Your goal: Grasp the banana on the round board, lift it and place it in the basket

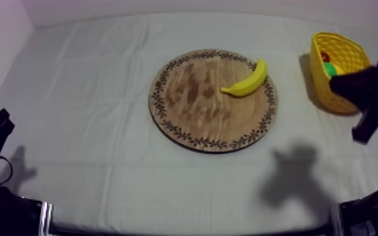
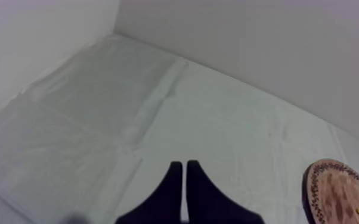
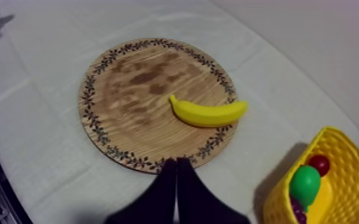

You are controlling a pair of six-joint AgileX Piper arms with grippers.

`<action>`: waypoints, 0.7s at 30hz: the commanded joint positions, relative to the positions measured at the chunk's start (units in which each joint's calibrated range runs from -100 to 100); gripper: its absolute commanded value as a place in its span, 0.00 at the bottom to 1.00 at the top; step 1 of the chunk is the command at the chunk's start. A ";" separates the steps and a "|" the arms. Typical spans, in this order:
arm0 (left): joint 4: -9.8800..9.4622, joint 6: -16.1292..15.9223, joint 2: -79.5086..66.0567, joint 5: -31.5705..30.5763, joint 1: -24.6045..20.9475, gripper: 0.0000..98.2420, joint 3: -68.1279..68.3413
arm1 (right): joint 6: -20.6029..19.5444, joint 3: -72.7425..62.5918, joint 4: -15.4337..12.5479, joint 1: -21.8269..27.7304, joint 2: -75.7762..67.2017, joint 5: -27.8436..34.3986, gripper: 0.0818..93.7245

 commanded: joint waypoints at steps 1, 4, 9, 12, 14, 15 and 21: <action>0.01 0.00 0.00 -0.01 0.01 0.00 -0.01 | 0.20 -18.00 0.25 0.25 12.91 6.40 0.00; 0.01 -0.01 0.00 -0.01 0.01 0.00 -0.01 | 0.76 -29.22 0.71 0.83 21.24 12.71 0.00; 0.01 0.00 0.00 -0.01 0.01 0.00 -0.01 | 2.47 -46.15 1.18 1.60 35.25 23.90 0.00; 0.01 0.00 0.00 -0.01 0.01 0.00 -0.01 | 3.23 -55.08 1.39 2.14 42.98 29.51 0.00; 0.01 0.00 0.00 -0.01 0.01 0.00 -0.01 | 3.81 -59.73 1.60 2.42 47.35 32.04 0.00; 0.01 0.00 0.00 -0.01 0.01 0.00 -0.01 | 4.18 -61.62 1.68 2.53 49.24 33.06 0.00; 0.01 0.00 0.00 -0.01 0.01 0.00 -0.01 | 11.78 -66.87 1.21 2.72 55.65 38.80 0.00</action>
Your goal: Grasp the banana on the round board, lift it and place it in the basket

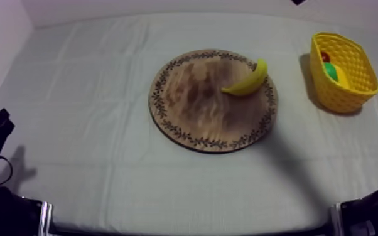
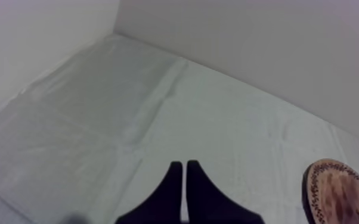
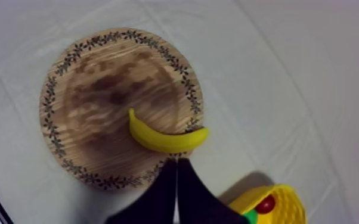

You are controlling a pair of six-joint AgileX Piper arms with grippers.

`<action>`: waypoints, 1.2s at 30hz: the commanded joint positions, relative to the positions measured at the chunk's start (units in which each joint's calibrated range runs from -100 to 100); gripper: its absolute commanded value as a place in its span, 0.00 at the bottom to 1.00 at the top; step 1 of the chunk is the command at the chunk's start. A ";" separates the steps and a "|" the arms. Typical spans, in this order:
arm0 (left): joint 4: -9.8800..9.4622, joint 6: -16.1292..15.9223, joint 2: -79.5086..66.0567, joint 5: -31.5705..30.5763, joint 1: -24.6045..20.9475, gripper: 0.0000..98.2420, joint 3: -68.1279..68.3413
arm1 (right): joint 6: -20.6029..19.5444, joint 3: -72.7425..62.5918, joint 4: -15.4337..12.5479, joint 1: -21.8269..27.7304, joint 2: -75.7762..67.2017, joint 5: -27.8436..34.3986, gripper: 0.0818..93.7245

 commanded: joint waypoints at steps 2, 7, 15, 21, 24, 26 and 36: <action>0.01 0.00 0.00 -0.01 0.01 0.00 -0.01 | 9.63 -3.09 -0.83 -0.10 3.47 3.25 0.00; 0.01 0.00 0.00 -0.01 0.01 0.00 -0.01 | 24.42 -2.06 -0.52 -0.54 3.87 5.89 0.00; 0.01 -0.02 0.00 -0.01 0.01 0.00 -0.01 | 41.24 -2.24 2.76 -0.02 3.50 7.06 0.00; 0.01 -0.01 0.00 -0.01 0.01 0.00 -0.01 | 42.83 -3.63 3.81 -0.43 3.62 7.21 0.01; 0.01 0.00 0.00 -0.01 0.01 0.00 -0.01 | 42.20 -3.04 4.46 -1.09 3.67 7.26 0.01; 0.01 0.00 0.00 -0.01 0.01 0.00 -0.01 | 41.63 -2.51 5.02 -1.65 3.73 7.29 0.04; 0.01 -0.04 0.00 -0.01 0.01 0.00 -0.01 | 40.34 -2.66 5.48 -1.18 4.45 6.83 0.57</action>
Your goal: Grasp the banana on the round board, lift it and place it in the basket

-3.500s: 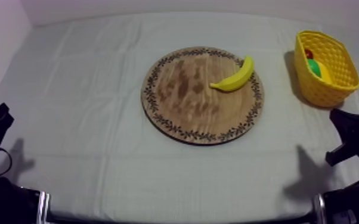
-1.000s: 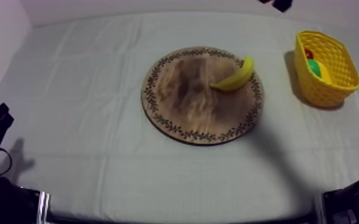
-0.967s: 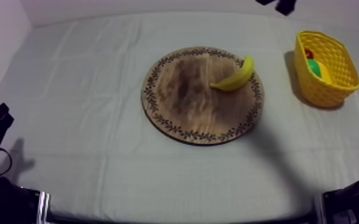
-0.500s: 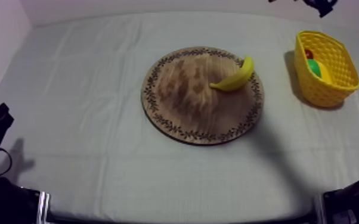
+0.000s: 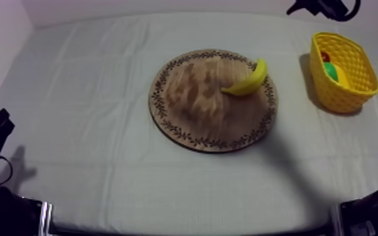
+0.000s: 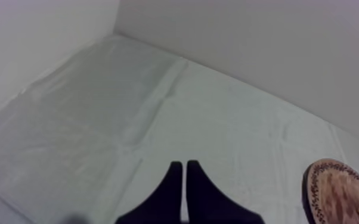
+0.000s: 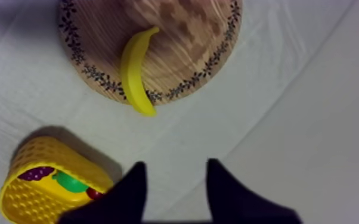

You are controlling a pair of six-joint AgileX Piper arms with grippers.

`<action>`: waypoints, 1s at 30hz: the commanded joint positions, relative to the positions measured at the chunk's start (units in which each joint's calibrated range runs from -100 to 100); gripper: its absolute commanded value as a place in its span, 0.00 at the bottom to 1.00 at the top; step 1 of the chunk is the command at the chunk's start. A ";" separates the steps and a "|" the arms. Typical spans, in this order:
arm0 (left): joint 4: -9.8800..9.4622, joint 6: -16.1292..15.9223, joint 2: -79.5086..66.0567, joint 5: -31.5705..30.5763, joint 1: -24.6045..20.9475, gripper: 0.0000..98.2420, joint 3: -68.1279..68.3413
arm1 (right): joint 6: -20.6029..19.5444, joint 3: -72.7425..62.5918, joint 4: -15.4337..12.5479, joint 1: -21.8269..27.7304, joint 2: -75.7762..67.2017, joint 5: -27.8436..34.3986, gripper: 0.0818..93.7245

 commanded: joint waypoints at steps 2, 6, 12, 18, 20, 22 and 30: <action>0.01 -0.01 0.00 -0.01 0.01 0.00 -0.01 | 0.13 -0.10 0.17 0.40 0.28 -0.32 0.64; 0.01 0.00 0.00 -0.01 0.01 0.00 -0.01 | 0.40 0.11 0.15 1.14 0.68 -0.63 0.73; 0.01 -0.01 0.00 -0.01 0.01 0.00 -0.01 | -1.87 0.26 -1.08 1.94 1.39 -1.94 0.89; 0.01 -0.02 0.00 -0.01 0.01 0.00 -0.01 | -3.74 1.68 -1.79 1.67 2.50 -1.81 0.93; 0.01 -0.02 0.00 -0.01 0.01 0.00 -0.01 | -4.34 2.99 -1.85 1.38 3.01 -2.07 0.94; 0.01 -0.02 0.00 -0.01 0.01 0.00 -0.01 | -5.06 4.40 -1.82 1.02 3.72 -2.50 0.94; 0.01 0.00 0.00 -0.01 0.01 0.00 -0.01 | -5.88 10.90 -1.45 0.31 7.38 -6.12 0.94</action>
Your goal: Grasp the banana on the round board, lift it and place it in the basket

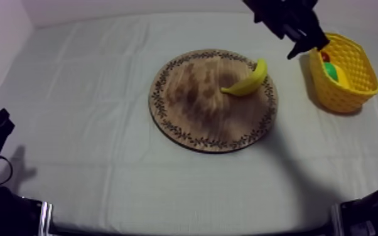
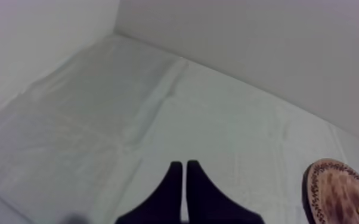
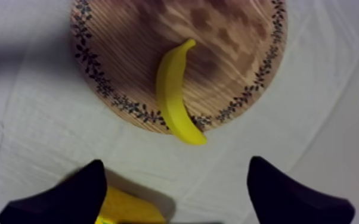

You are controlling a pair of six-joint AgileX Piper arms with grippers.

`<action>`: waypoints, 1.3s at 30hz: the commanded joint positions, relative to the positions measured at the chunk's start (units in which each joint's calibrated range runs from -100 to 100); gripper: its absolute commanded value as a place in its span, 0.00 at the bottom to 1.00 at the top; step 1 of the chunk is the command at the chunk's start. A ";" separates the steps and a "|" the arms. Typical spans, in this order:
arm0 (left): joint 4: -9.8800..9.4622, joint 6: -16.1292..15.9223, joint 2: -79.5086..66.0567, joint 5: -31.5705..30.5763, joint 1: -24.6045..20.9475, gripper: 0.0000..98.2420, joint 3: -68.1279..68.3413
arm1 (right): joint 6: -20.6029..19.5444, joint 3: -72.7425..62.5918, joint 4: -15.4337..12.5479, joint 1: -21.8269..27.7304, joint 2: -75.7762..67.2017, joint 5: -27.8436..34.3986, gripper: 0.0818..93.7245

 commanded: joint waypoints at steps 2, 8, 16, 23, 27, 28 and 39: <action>0.01 0.02 0.00 -0.01 0.01 0.00 -0.01 | -0.27 2.34 0.23 -0.12 1.85 -1.86 0.93; 0.01 0.03 0.00 -0.01 0.01 0.00 -0.01 | -0.95 4.89 1.06 -0.01 6.69 -6.60 0.93; 0.01 0.02 0.00 -0.01 0.01 0.00 -0.01 | -2.19 8.80 2.43 0.00 12.77 -12.54 0.92; 0.01 0.03 0.00 -0.01 0.01 0.00 -0.01 | -3.59 8.85 3.66 -0.52 17.45 -15.99 0.91; 0.01 0.02 0.00 -0.01 0.01 0.00 -0.01 | -4.19 7.07 4.13 -0.90 20.06 -17.00 0.91; 0.01 0.01 0.00 -0.01 0.01 0.00 -0.01 | -4.28 6.44 4.20 -0.96 20.73 -17.13 0.91; 0.01 -0.02 0.00 -0.01 0.01 0.00 -0.01 | -5.13 0.53 6.39 -1.19 27.40 -19.53 0.91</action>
